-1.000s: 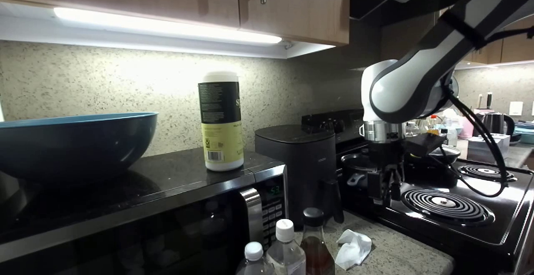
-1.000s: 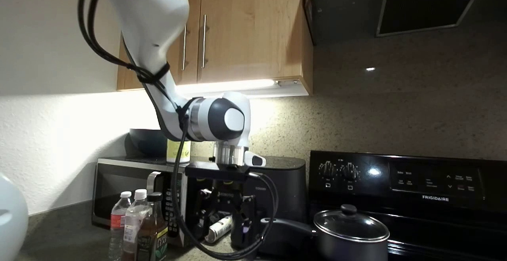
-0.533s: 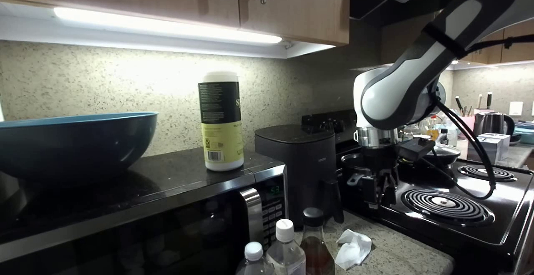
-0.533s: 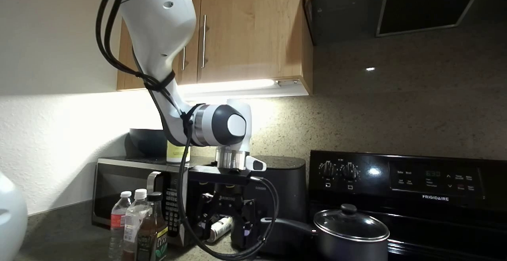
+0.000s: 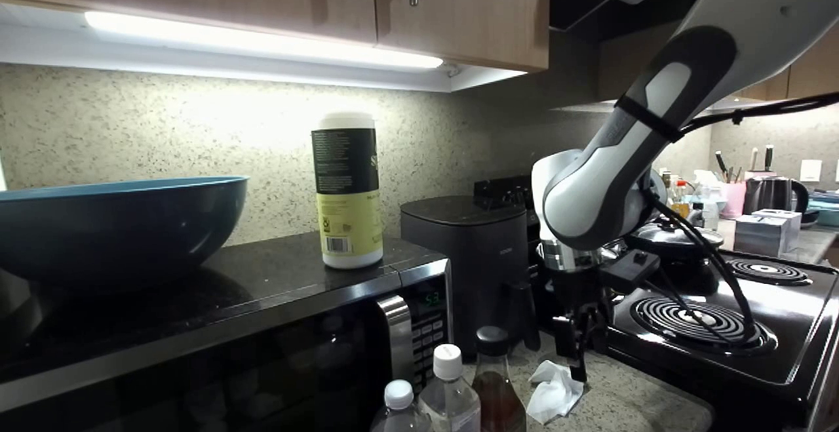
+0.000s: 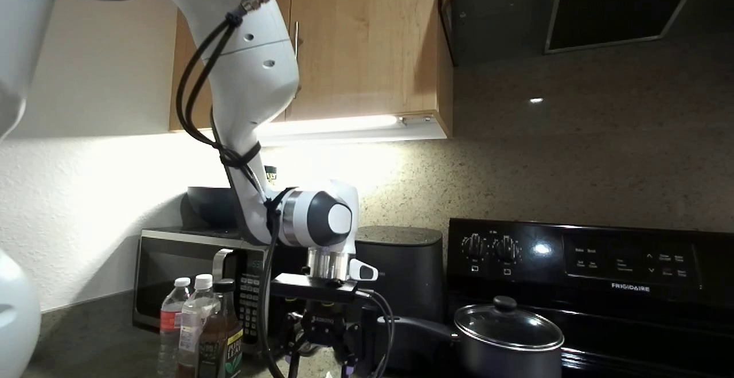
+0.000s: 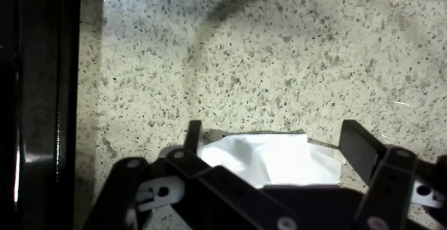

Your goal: Pick up the white paper, wipe on top of the air fryer and put the paper back on the countertop.

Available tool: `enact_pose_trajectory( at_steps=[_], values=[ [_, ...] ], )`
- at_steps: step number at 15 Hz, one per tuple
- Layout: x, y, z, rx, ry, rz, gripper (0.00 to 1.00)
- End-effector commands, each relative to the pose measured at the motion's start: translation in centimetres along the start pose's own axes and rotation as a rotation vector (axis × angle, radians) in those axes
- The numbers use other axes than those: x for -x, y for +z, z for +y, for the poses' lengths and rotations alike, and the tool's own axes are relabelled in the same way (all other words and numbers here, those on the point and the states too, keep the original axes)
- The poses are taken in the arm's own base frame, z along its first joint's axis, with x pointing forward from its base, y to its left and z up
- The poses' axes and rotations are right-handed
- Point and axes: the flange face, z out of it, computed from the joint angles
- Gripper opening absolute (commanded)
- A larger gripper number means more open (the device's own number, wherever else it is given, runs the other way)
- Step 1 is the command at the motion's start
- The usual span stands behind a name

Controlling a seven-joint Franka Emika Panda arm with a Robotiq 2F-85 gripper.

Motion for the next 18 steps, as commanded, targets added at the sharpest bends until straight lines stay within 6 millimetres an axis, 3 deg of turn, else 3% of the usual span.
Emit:
enact_pose_trajectory(
  at_steps=[1, 3, 5, 9, 16, 18],
  values=[
    [-2.5, 1.5, -0.3, -0.001, 0.002, -0.006, 1.0],
    [-3.5, 1.9, -0.4, 0.004, -0.004, -0.01, 1.0],
    [-4.3, 2.2, -0.4, 0.01, -0.01, -0.009, 0.73],
    [-5.4, 2.4, -0.2, 0.008, -0.016, -0.012, 0.45],
    [-5.9, 3.0, 0.5, -0.017, -0.022, -0.035, 0.01],
    [-5.8, 3.1, 0.9, -0.024, -0.014, -0.041, 0.0]
  ],
)
